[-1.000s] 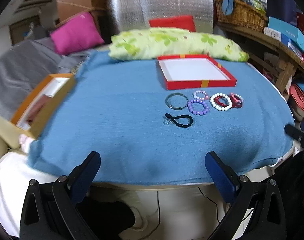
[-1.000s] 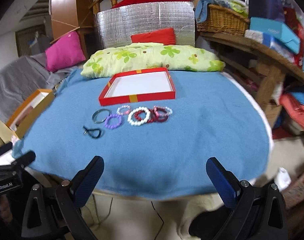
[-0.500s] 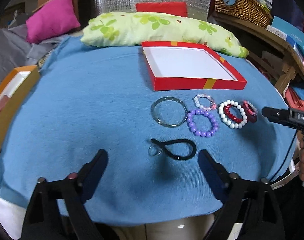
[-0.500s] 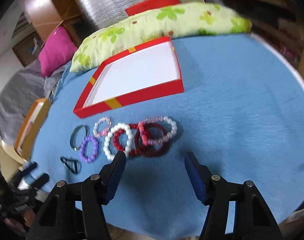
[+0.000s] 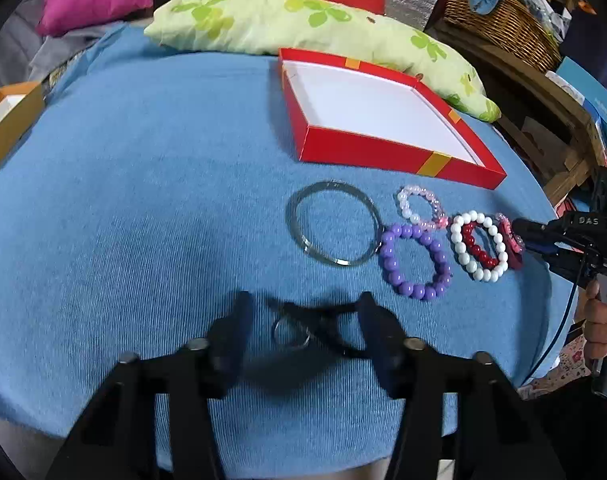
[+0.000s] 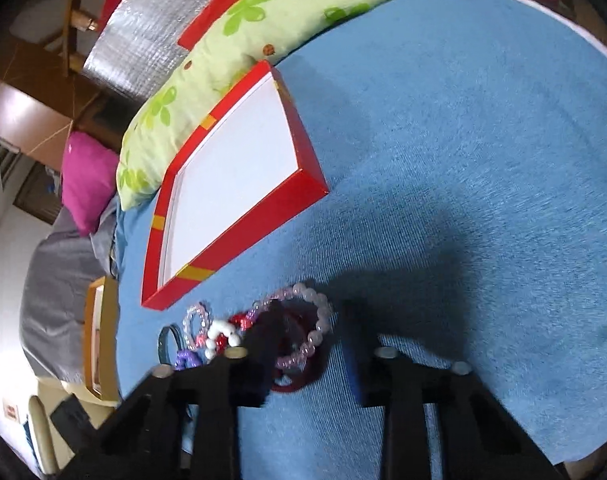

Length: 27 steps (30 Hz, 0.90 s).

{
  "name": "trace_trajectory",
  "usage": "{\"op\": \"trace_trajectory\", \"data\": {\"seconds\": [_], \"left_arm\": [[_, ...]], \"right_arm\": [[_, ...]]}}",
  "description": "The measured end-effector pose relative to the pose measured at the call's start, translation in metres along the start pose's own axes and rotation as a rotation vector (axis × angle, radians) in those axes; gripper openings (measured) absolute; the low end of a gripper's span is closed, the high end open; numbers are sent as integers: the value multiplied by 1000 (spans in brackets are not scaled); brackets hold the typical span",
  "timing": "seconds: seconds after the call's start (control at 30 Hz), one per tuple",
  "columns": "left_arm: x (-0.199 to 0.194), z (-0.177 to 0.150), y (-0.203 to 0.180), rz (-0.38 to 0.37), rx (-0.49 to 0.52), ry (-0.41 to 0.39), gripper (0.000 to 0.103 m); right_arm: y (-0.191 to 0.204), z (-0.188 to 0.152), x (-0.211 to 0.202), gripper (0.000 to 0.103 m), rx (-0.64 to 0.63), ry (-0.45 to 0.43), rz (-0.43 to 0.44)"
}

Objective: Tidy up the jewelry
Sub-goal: 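Grasp the black hair tie with the left tool while the right tool grasps the pink bead bracelet, then carry the black hair tie and pink bracelet into the red box and release both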

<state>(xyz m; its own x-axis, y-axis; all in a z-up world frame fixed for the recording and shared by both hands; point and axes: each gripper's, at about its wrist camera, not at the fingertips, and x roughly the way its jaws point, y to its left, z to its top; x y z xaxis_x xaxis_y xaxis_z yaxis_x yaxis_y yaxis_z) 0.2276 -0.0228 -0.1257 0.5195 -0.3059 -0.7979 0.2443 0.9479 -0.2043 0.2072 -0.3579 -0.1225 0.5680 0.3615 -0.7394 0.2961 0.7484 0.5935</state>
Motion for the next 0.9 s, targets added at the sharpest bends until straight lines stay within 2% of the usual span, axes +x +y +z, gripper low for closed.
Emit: {"op": "trace_trajectory", "data": {"seconds": [0.03, 0.1, 0.23, 0.37, 0.57, 0.9], "left_arm": [[1, 1, -1, -4, 5, 0, 30], [3, 2, -3, -7, 12, -3, 15], [-3, 6, -9, -12, 47, -35, 7], [-17, 15, -11, -7, 76, -82, 5], [-34, 39, -10, -22, 97, -131, 5], [-31, 114, -36, -56, 152, -225, 5]], "right_arm": [[0, 1, 2, 9, 2, 5, -2], [4, 1, 2, 9, -16, -12, -21], [16, 1, -3, 9, -78, -58, -36], [23, 0, -11, 9, -116, -88, -18], [34, 4, -28, 9, -139, -151, 60], [64, 29, -34, 9, -147, -239, 176]]}}
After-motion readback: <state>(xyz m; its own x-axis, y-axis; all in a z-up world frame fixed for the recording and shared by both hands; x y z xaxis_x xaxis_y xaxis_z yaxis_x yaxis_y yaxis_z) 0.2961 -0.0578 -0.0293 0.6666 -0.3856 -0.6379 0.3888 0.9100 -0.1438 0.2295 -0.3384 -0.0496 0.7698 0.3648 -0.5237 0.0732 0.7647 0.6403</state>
